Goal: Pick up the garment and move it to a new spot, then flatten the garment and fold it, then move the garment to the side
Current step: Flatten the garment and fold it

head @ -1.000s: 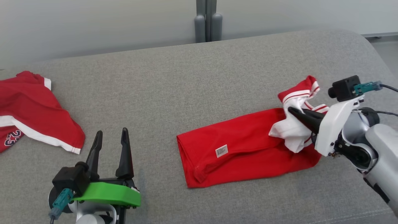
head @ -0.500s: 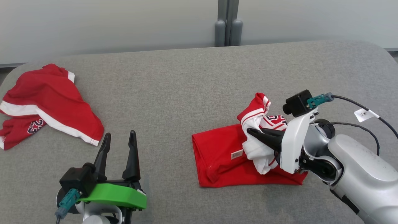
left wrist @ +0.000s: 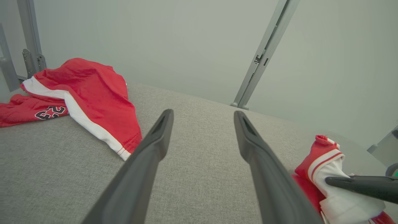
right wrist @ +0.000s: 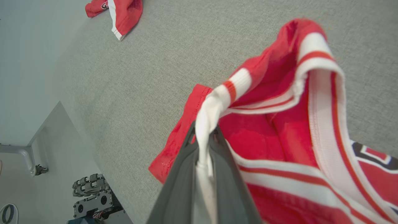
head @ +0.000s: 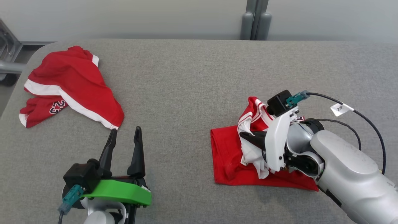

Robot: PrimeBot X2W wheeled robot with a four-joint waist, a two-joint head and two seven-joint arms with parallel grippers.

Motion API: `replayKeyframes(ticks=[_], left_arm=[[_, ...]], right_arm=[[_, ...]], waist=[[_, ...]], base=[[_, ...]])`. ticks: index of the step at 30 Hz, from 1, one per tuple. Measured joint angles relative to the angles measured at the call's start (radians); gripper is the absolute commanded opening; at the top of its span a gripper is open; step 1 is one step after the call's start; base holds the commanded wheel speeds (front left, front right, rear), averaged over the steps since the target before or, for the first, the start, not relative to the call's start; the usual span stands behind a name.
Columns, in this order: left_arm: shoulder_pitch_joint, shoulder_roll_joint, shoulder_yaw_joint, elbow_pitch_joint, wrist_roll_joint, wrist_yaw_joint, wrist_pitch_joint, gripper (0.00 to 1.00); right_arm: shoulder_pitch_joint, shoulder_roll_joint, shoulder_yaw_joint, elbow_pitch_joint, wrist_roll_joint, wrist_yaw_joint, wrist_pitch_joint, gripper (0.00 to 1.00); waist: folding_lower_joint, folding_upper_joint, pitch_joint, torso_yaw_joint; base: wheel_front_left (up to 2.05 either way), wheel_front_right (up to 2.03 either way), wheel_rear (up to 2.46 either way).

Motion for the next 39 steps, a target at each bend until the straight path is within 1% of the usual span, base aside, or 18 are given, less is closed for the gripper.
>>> replayKeyframes(ticks=[1,2,4,5,6,7,15,17,20,23,25,28,31,33,36,39], left_arm=[[0.0,0.0,0.0,0.0,0.0,0.0,0.0,1.0],[0.0,0.0,0.0,0.003,0.0,0.0,0.0,1.0],[-0.001,0.0,0.0,0.01,0.0,0.0,-0.003,1.0],[-0.001,0.0,0.001,0.015,0.0,0.0,-0.008,1.0],[-0.001,0.0,0.002,0.019,0.0,0.0,-0.008,1.0],[-0.001,0.0,0.004,0.023,0.0,0.0,-0.008,1.0],[0.001,0.0,0.022,0.039,0.0,0.0,-0.009,1.0],[0.001,0.0,0.026,0.043,0.0,0.0,-0.012,1.0],[0.007,0.0,0.033,0.05,0.0,0.0,-0.012,1.0],[0.016,0.0,0.034,0.055,0.0,0.0,-0.012,1.0],[0.016,0.0,0.034,0.055,0.0,0.0,-0.012,1.0],[0.027,0.0,0.035,0.053,0.0,0.0,-0.012,1.0],[0.038,0.0,0.035,0.051,0.001,0.0,-0.012,1.0],[0.04,0.0,0.035,0.04,0.003,0.0,-0.012,1.0],[0.041,0.0,0.034,0.026,0.006,0.0,-0.012,1.0],[0.041,0.0,0.034,0.021,0.018,0.0,-0.012,1.0]], right_arm=[[0.0,0.0,0.0,0.0,0.0,0.0,0.0,0.0],[-0.005,0.004,0.009,0.009,-0.015,0.0,0.002,0.13],[-0.014,0.012,0.027,0.03,-0.03,0.0,0.016,0.33],[-0.016,0.019,0.033,0.038,-0.031,0.0,0.021,0.45],[-0.018,0.029,0.036,0.043,-0.031,0.0,0.021,0.84],[-0.021,0.039,0.039,0.045,-0.032,0.0,0.021,1.0],[-0.049,0.108,0.049,0.036,-0.029,0.003,0.016,1.0],[-0.053,0.121,0.056,0.026,-0.028,0.011,0.016,1.0],[-0.065,0.134,0.052,0.0,-0.014,0.012,0.012,1.0],[-0.086,0.133,0.026,-0.02,-0.011,0.012,-0.009,1.0],[-0.101,0.117,-0.003,-0.027,-0.011,0.012,-0.031,1.0],[-0.106,0.067,-0.06,-0.021,-0.009,0.007,-0.062,1.0],[-0.094,0.004,-0.112,0.005,0.007,-0.027,-0.085,1.0],[-0.065,-0.038,-0.139,0.027,0.026,-0.043,-0.094,1.0],[0.009,-0.083,-0.17,0.062,0.049,-0.054,-0.108,1.0],[0.075,-0.099,-0.188,0.086,0.087,-0.06,-0.121,1.0]], waist=[[0.0,0.0,0.0,0.0],[0.0,0.0,0.002,0.005],[0.0,0.0,0.003,0.015],[0.0,0.0,0.002,0.018],[0.0,0.0,0.001,0.02],[0.0,0.0,-0.002,0.022],[0.0,0.0,-0.032,0.011],[0.0,0.0,-0.04,0.004],[0.0,0.0,-0.053,-0.01],[0.0,0.0,-0.066,-0.027],[0.0,0.0,-0.075,-0.039],[0.0,0.0,-0.087,-0.058],[0.0,0.0,-0.096,-0.076],[0.0,0.0,-0.097,-0.088],[0.0,0.0,-0.091,-0.099],[0.0,0.0,-0.076,-0.105]], base=[[0.0,0.0,0.0],[0.0,0.0,0.0],[0.0,0.0,0.0],[0.0,0.0,0.0],[0.0,0.0,0.0],[0.0,0.0,0.0],[0.0,0.0,0.0],[0.0,0.0,0.0],[0.0,0.0,0.0],[0.0,0.0,0.0],[0.0,0.0,0.0],[0.0,0.0,0.0],[0.0,0.0,0.0],[0.0,0.0,0.0],[0.0,0.0,0.0],[0.0,0.0,0.0]])
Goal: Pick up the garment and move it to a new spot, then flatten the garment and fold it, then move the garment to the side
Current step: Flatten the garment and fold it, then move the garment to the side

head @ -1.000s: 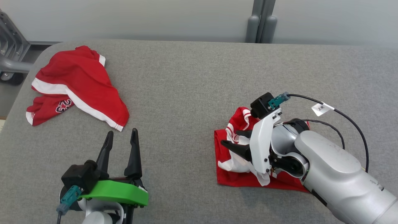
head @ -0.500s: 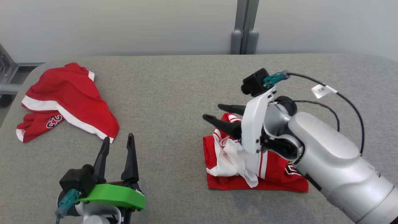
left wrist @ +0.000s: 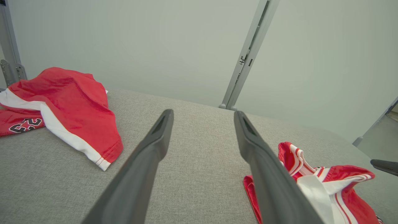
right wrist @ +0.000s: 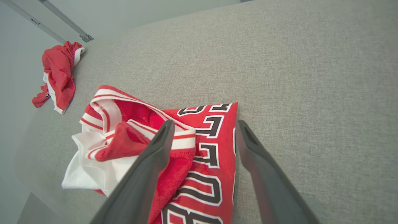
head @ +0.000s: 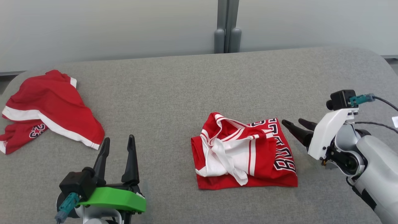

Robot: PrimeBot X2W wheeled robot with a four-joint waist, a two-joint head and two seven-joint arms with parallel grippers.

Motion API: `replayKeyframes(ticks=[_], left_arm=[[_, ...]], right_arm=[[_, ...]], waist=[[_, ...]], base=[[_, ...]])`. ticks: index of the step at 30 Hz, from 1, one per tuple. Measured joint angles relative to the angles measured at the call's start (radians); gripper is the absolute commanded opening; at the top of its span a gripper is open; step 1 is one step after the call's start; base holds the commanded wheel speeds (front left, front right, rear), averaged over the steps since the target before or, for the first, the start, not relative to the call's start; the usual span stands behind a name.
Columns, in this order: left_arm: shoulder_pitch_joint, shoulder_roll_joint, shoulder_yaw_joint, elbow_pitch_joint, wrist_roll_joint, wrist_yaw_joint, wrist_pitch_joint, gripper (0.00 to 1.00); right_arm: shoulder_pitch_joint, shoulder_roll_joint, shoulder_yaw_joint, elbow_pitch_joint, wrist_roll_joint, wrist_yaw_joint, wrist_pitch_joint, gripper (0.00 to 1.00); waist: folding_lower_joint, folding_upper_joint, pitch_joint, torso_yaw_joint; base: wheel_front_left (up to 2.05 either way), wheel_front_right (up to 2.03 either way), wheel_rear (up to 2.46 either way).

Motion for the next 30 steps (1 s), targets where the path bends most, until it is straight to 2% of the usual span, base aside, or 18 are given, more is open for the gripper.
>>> replayKeyframes(ticks=[12,28,29,30], left_arm=[[-0.011,0.0,-0.012,-0.036,0.021,0.0,0.014,1.0],[-0.043,0.0,0.001,-0.04,0.046,0.0,0.022,1.0],[-0.043,0.0,0.002,-0.039,0.046,0.0,0.022,1.0],[-0.043,0.0,0.003,-0.039,0.046,0.0,0.022,1.0]], right_arm=[[0.072,-0.001,-0.011,0.058,0.036,0.03,-0.049,1.0],[0.062,0.041,-0.019,0.122,0.088,0.072,-0.064,1.0],[0.058,0.048,-0.02,0.129,0.102,0.074,-0.064,0.41],[0.056,0.051,-0.02,0.132,0.108,0.076,-0.064,0.31]], waist=[[0.0,0.0,0.093,-0.007],[0.0,0.0,0.168,0.036],[0.0,0.0,0.169,0.038],[0.0,0.0,0.17,0.038]], base=[[0.0,0.0,0.0],[0.0,0.0,0.0],[0.0,0.0,0.0],[0.0,0.0,0.0]])
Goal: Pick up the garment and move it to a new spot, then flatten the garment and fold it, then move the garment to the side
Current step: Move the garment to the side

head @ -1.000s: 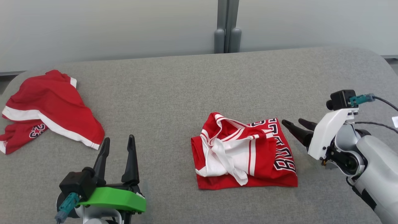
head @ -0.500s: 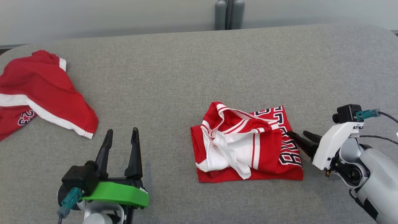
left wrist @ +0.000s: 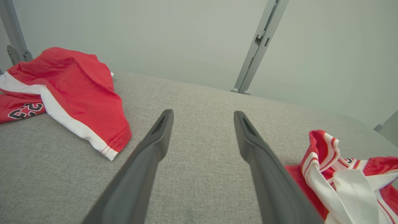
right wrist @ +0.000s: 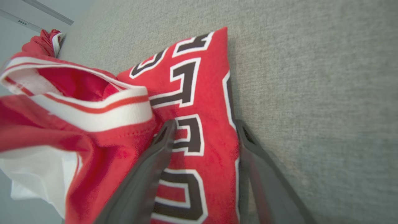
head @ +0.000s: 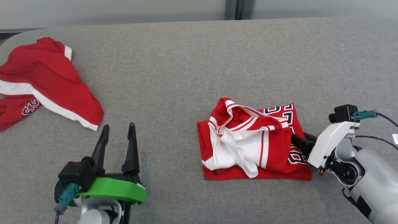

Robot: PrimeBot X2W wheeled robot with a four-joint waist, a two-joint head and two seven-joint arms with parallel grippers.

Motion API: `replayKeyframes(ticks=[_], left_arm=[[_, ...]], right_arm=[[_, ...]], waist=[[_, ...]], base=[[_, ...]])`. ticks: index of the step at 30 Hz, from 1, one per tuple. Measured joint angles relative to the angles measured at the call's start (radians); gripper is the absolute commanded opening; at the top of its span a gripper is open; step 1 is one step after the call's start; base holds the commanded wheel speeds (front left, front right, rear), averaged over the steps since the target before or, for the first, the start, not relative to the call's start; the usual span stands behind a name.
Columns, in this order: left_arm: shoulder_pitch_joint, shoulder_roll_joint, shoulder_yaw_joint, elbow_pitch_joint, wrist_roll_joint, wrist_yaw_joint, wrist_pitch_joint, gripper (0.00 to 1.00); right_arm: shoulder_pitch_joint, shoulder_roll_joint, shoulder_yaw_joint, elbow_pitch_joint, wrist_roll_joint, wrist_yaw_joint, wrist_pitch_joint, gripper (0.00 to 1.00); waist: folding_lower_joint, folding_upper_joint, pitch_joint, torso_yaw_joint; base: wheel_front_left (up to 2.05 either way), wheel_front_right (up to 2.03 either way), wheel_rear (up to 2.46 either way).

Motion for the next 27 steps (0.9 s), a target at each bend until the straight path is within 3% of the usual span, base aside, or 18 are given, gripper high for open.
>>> replayKeyframes(ticks=[1,2,11,27], left_arm=[[0.0,0.0,0.001,0.001,0.0,0.0,0.0,1.0],[0.0,0.0,0.001,0.001,0.0,0.0,0.0,1.0],[-0.002,0.0,0.029,0.015,0.0,0.0,0.0,1.0],[0.001,-0.001,0.019,0.027,-0.017,0.0,-0.002,1.0]], right_arm=[[-0.004,0.002,0.002,0.002,0.0,0.005,0.0,0.21],[-0.008,0.002,0.009,0.002,-0.001,0.005,0.0,0.0],[-0.057,-0.007,0.031,0.001,-0.038,0.01,-0.014,0.0],[-0.232,-0.192,0.033,-0.055,-0.121,0.014,0.049,0.0]], waist=[[0.0,0.0,0.0,0.0],[0.0,0.0,0.001,0.001],[0.0,0.0,-0.01,-0.01],[0.0,0.0,-0.061,-0.069]], base=[[0.0,0.0,0.0],[0.0,0.0,0.0],[0.0,0.0,0.0],[0.0,0.0,0.0]])
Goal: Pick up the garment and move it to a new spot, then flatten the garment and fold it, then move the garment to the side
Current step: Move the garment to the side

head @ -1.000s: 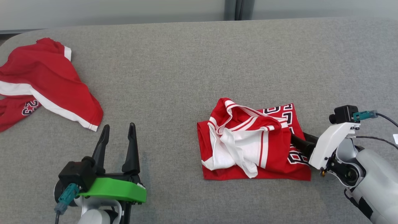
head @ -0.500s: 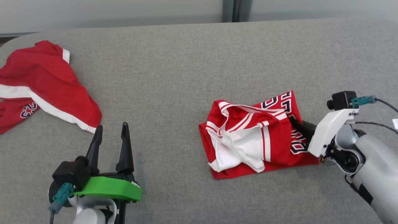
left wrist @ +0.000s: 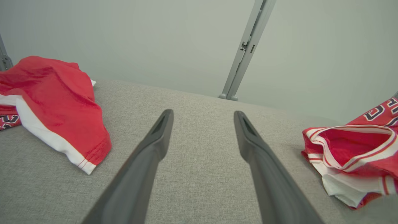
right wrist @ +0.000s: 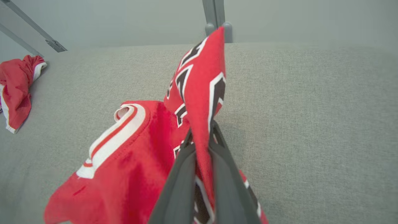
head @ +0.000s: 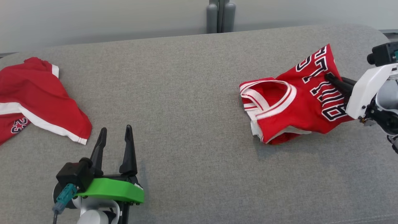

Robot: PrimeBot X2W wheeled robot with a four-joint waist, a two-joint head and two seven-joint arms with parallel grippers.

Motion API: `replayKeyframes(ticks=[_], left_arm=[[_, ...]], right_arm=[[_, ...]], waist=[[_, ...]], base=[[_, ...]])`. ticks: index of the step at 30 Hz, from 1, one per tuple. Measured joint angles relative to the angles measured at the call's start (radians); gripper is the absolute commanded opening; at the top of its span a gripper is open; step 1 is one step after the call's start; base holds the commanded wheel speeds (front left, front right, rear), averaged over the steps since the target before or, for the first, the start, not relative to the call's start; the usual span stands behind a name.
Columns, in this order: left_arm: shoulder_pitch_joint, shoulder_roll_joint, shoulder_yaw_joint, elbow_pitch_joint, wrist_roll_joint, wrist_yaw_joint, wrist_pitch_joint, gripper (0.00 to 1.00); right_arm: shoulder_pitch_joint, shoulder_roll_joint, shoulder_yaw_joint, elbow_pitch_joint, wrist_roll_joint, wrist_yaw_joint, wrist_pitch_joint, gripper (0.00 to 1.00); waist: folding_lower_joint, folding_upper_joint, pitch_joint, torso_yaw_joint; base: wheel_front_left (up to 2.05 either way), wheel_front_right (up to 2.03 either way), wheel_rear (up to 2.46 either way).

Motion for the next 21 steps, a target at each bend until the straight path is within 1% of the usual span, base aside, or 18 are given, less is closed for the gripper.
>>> replayKeyframes(ticks=[5,9,11,14,21], left_arm=[[0.0,0.0,-0.029,0.002,-0.016,0.0,-0.007,1.0],[0.0,0.0,-0.049,0.006,-0.021,0.0,-0.007,1.0],[0.0,0.0,-0.052,0.006,-0.027,0.0,-0.008,1.0],[0.0,0.0,-0.057,0.006,-0.033,0.0,-0.008,1.0],[0.0,0.0,-0.061,0.004,-0.038,0.0,-0.009,1.0]], right_arm=[[-0.035,-0.033,-0.012,-0.01,0.0,0.0,0.034,0.0],[-0.045,-0.042,-0.029,-0.01,0.015,-0.003,0.068,0.0],[-0.053,-0.042,-0.033,-0.011,0.021,-0.011,0.085,0.0],[-0.086,-0.046,-0.041,-0.02,0.021,-0.035,0.102,0.0],[-0.205,-0.081,-0.061,-0.035,0.004,-0.078,0.146,0.0]], waist=[[0.0,0.0,-0.016,-0.009],[0.0,-0.0001,-0.024,-0.003],[0.0,0.0,-0.027,0.002],[0.0,0.0,-0.028,0.011],[0.0,0.0,-0.016,0.032]], base=[[0.0,0.0,0.0],[0.0,0.0,0.0],[0.0,0.0,0.0],[0.0,0.0,0.0],[0.0,0.0,0.0]])
